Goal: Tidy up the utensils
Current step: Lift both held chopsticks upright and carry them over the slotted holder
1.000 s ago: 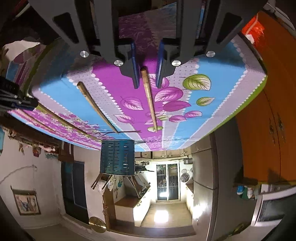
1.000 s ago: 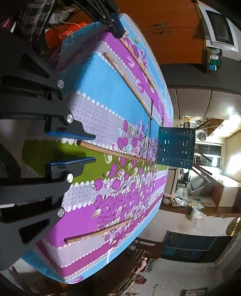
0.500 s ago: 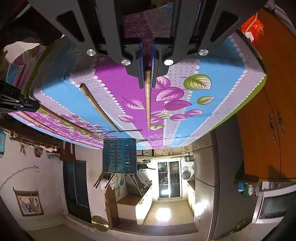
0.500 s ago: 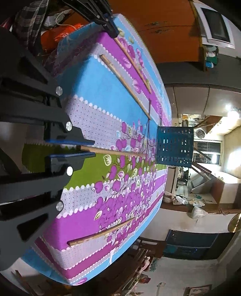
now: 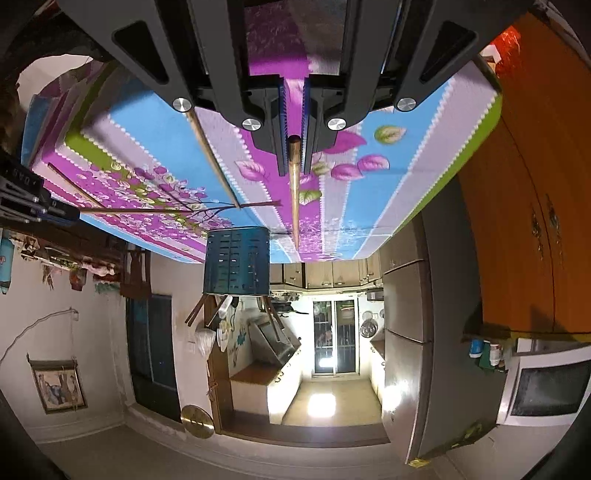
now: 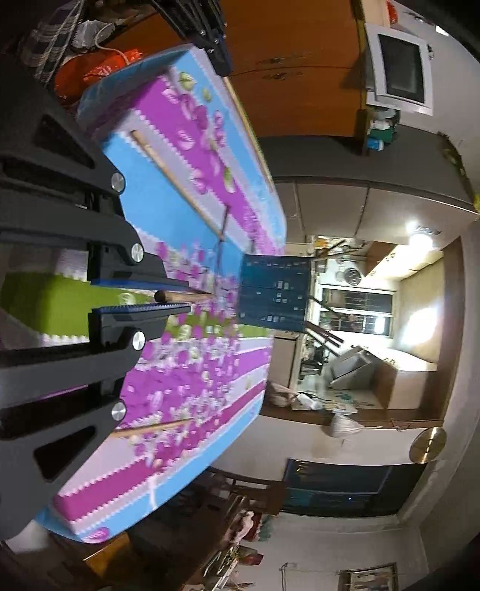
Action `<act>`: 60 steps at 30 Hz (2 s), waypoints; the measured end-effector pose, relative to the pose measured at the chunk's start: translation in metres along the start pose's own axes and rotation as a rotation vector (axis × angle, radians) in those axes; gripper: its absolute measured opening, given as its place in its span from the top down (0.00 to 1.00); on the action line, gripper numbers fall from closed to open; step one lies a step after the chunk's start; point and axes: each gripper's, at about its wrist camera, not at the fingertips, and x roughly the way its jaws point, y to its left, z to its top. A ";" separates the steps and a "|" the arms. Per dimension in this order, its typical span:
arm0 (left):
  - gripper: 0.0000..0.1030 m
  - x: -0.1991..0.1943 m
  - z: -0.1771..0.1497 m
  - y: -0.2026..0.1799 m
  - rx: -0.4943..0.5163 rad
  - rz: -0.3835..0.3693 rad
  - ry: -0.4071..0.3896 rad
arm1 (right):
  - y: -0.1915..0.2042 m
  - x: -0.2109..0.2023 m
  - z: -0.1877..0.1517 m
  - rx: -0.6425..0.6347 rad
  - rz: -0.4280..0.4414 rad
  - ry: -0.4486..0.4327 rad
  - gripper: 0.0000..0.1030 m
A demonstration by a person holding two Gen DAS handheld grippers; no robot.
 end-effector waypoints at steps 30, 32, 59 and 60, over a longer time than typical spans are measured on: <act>0.93 0.017 0.090 0.010 0.026 -0.005 -0.048 | -0.033 0.019 0.068 0.056 0.096 -0.096 0.95; 0.93 0.020 0.096 0.008 0.024 -0.002 -0.057 | -0.039 0.025 0.075 0.073 0.112 -0.086 0.95; 0.93 0.067 0.159 0.001 0.039 0.003 -0.104 | -0.083 0.049 0.145 0.118 0.140 -0.163 0.95; 0.93 0.068 0.163 0.000 0.045 0.003 -0.105 | -0.083 0.048 0.149 0.112 0.140 -0.168 0.95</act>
